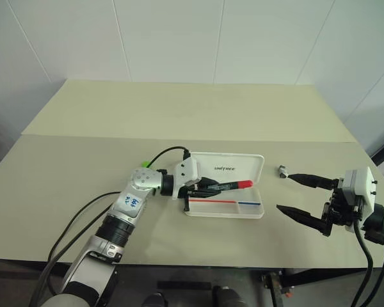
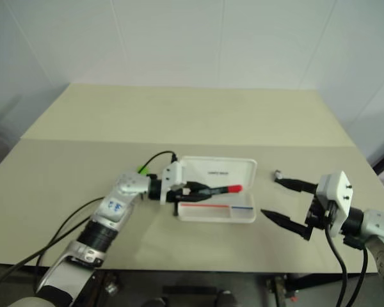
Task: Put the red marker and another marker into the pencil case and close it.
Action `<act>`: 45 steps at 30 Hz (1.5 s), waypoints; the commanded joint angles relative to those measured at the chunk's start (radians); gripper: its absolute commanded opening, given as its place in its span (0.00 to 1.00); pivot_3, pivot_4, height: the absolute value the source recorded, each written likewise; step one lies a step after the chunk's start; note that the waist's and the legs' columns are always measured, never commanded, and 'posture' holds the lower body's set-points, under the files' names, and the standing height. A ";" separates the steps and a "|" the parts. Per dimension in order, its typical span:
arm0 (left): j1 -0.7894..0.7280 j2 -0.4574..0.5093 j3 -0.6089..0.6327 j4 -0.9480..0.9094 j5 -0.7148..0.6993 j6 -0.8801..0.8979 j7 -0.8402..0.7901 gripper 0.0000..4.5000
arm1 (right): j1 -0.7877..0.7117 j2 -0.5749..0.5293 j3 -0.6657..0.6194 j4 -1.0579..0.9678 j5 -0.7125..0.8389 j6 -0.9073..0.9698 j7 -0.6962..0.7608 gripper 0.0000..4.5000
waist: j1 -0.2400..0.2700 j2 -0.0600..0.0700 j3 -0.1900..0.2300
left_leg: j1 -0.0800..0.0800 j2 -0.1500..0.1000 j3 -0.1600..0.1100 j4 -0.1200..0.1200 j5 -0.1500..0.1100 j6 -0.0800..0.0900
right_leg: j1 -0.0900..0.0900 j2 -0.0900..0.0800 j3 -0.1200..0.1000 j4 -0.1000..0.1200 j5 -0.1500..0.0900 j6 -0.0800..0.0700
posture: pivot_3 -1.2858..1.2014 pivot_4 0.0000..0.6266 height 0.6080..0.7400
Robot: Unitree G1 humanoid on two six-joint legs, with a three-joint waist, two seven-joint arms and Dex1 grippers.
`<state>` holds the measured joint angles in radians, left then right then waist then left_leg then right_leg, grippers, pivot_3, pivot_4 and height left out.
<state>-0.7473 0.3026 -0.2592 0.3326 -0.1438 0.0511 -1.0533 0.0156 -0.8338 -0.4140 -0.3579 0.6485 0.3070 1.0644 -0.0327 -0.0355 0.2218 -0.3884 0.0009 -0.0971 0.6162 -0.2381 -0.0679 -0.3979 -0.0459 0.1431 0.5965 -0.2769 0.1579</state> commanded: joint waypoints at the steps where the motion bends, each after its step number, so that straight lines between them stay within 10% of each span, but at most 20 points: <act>1: -0.037 -0.020 -0.015 0.038 0.029 -0.045 0.000 0.15 | 0.014 0.007 -0.058 -0.060 0.031 0.003 -0.032 1.00 | 0.003 0.000 0.000 | 0.000 0.000 0.000 0.000 0.000 0.000 | 0.000 0.000 0.000 0.000 0.000 0.000 | 0.52 0.24 1.00; 22: -0.113 -0.064 -0.031 0.244 0.130 -0.179 0.018 0.15 | 0.027 0.027 -0.041 -0.115 0.046 0.003 -0.100 1.00 | 0.004 0.000 0.000 | 0.000 0.000 0.000 0.000 0.000 0.000 | 0.000 0.000 0.000 0.000 0.000 0.000 | 0.52 0.24 1.00; 33: -0.104 -0.085 -0.001 0.172 0.068 -0.097 -0.003 0.98 | -0.005 0.040 -0.006 -0.096 0.034 -0.003 -0.098 1.00 | 0.004 0.000 0.000 | 0.000 0.000 0.000 0.001 0.000 0.000 | 0.000 0.000 0.000 0.000 0.000 0.001 | 0.52 0.24 1.00; 45: 0.001 -0.050 0.027 -0.121 -0.053 0.133 -0.052 0.99 | -0.078 0.043 0.060 -0.025 0.020 -0.016 -0.068 1.00 | 0.003 0.000 0.000 | 0.001 0.000 -0.001 0.001 0.000 0.000 | 0.000 0.000 0.000 0.004 0.000 0.000 | 0.52 0.24 1.00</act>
<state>-0.7512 0.2509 -0.2506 0.2737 -0.1635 0.1656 -1.1053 -0.0473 -0.7932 -0.3484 -0.3796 0.6637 0.3097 0.9849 -0.0298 -0.0353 0.2217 -0.3877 0.0007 -0.0977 0.6179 -0.2378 -0.0678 -0.3979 -0.0458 0.1431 0.6006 -0.2770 0.1582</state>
